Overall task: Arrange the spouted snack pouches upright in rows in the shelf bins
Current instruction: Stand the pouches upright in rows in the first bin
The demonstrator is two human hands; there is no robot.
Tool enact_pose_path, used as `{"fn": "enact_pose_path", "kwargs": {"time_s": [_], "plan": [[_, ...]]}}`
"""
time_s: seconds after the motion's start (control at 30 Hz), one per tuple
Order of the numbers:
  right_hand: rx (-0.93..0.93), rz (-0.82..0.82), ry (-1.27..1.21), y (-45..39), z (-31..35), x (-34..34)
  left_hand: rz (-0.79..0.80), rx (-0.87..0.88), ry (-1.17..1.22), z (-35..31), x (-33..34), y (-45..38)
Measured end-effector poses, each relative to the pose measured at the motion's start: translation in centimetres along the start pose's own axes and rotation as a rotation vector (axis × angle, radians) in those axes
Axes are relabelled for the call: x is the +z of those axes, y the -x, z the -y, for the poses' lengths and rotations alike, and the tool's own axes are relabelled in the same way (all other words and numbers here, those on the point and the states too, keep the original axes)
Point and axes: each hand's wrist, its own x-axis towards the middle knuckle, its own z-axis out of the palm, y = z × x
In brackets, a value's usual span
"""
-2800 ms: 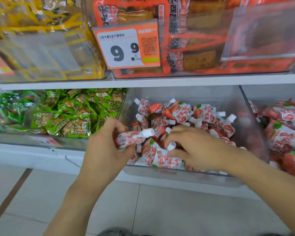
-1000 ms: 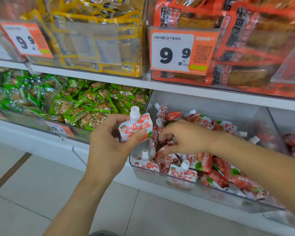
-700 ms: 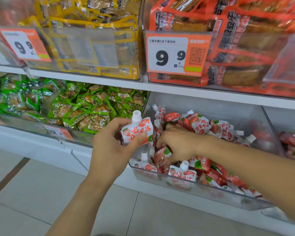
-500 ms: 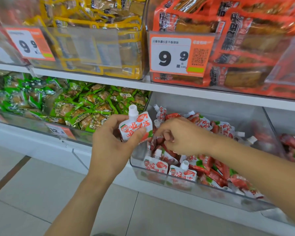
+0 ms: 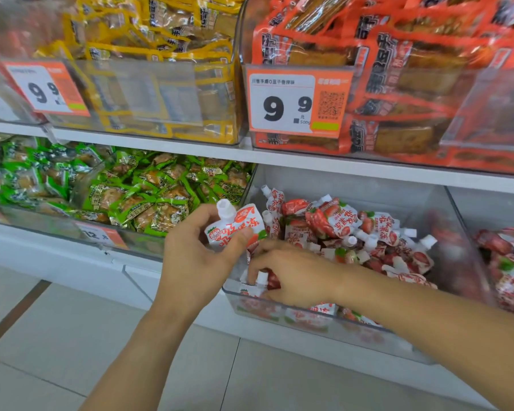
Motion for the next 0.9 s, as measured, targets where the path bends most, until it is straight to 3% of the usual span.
{"fn": "enact_pose_path", "kwargs": {"time_s": [0.2,0.47,0.9], "plan": [[0.092,0.081,-0.332,2.1,-1.5,-1.9,0.15,0.093,-0.199,-0.2,1.2,-0.4],[0.226,0.035,-0.08,3.2,-1.8,-0.7,0.255,0.151,-0.409,-0.4,2.4,-1.2],[0.4,-0.173,-0.349,2.2,-1.6,1.1,0.505,0.123,-0.505,-0.7,2.7,-0.7]]}}
